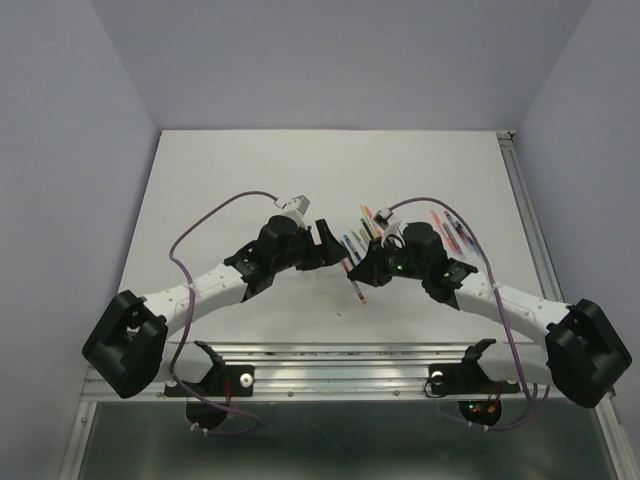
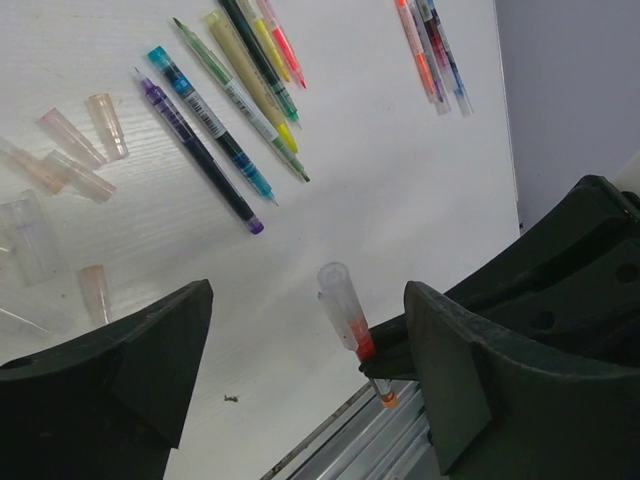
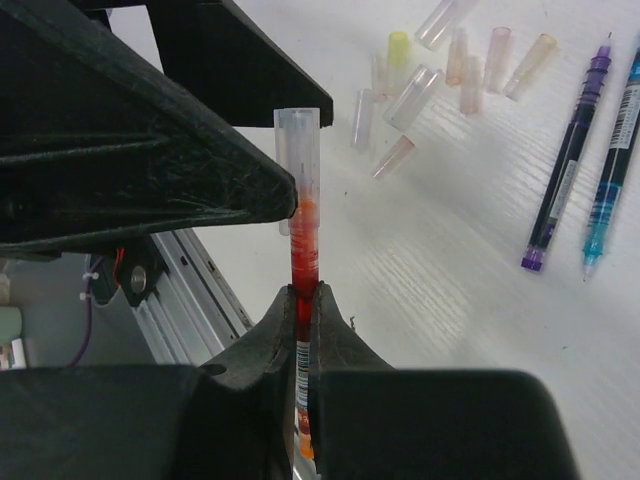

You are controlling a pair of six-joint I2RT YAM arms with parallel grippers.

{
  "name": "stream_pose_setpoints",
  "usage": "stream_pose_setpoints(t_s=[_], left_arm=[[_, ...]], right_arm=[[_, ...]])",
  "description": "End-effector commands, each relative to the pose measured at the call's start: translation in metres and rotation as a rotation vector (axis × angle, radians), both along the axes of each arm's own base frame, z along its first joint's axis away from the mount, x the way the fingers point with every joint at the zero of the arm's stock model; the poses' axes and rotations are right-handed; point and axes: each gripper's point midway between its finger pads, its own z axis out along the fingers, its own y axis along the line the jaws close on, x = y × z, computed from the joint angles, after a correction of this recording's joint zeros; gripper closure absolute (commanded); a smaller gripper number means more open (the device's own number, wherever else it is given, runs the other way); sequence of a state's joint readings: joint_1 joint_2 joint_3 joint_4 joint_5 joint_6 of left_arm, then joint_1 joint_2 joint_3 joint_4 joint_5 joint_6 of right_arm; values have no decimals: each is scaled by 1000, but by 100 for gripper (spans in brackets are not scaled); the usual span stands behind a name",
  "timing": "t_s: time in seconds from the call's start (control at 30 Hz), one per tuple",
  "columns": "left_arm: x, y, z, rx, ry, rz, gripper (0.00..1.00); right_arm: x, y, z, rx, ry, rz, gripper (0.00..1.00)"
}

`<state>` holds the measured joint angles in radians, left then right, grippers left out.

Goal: Open the pen caps

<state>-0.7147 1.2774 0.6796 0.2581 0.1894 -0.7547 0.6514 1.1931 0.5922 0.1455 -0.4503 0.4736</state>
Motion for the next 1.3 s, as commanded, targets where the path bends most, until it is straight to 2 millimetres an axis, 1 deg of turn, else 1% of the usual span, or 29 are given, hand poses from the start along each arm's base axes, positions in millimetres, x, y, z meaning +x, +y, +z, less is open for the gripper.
stream_pose_setpoints(t_s=[0.0, 0.07, 0.1, 0.17, 0.2, 0.27, 0.37, 0.43, 0.47, 0.53, 0.57, 0.67, 0.7, 0.73, 0.8, 0.87, 0.9, 0.97, 1.0, 1.03, 1.07, 1.1, 1.13, 1.17, 1.2, 1.23, 1.27], left_arm=[[13, -12, 34, -70, -78, 18, 15], [14, -13, 35, -74, -78, 19, 19], [14, -14, 34, -76, -76, 20, 25], [15, -15, 31, -70, -74, 19, 32], [15, -16, 32, -66, -76, 15, 39], [16, -17, 30, -60, -74, 10, 43], [16, -16, 29, -55, -74, 12, 44], [17, -16, 31, -57, -76, 17, 49], [16, -16, 32, -58, -77, 16, 55], [17, -15, 33, -60, -83, 18, 60], [17, -14, 33, -58, -79, 23, 69], [18, -12, 36, -56, -83, 33, 82], [17, -12, 36, -56, -85, 35, 92], [18, -11, 37, -57, -84, 40, 98], [20, -9, 39, -52, -86, 61, 100], [27, -4, 43, -51, -92, 108, 100], [29, -2, 43, -50, -94, 128, 100], [38, 6, 48, -56, -98, 194, 100], [45, 12, 51, -56, -107, 237, 100], [51, 18, 50, -53, -98, 268, 100], [58, 22, 52, -58, -96, 301, 100], [70, 34, 54, -63, -94, 342, 100], [76, 38, 55, -67, -97, 357, 100], [86, 47, 57, -76, -97, 385, 100], [89, 50, 59, -83, -97, 395, 100], [94, 53, 64, -100, -109, 404, 100], [97, 57, 68, -109, -117, 414, 100]], right_arm=[[7, 19, 23, 60, -62, 9, 99], [6, 23, 24, 64, -66, 18, 99], [5, 26, 26, 74, -70, 22, 99], [6, 29, 30, 91, -78, 21, 99], [6, 32, 33, 106, -77, 19, 99], [8, 33, 34, 111, -78, 3, 99], [11, 35, 41, 144, -95, -18, 99], [11, 37, 46, 164, -97, -17, 99], [12, 37, 45, 162, -95, -19, 99], [13, 37, 44, 154, -88, -22, 99], [13, 37, 43, 144, -84, -22, 99], [13, 36, 40, 135, -74, -28, 99], [13, 37, 38, 130, -66, -22, 99], [13, 38, 38, 128, -61, -18, 99], [8, 42, 38, 130, -45, 13, 99], [4, 45, 30, 113, -4, 29, 99], [0, 47, 28, 112, 15, 43, 99], [-22, 54, 16, 116, 69, 117, 99], [-41, 61, 14, 129, 113, 170, 99], [-50, 64, 13, 140, 123, 196, 99], [-62, 64, 3, 129, 156, 218, 99], [-80, 70, -1, 123, 186, 251, 99], [-89, 72, -4, 116, 205, 267, 99], [-99, 73, -12, 102, 231, 278, 99], [-109, 75, -13, 103, 249, 295, 99], [-124, 80, -13, 109, 258, 336, 99], [-131, 82, -14, 111, 272, 349, 99]])
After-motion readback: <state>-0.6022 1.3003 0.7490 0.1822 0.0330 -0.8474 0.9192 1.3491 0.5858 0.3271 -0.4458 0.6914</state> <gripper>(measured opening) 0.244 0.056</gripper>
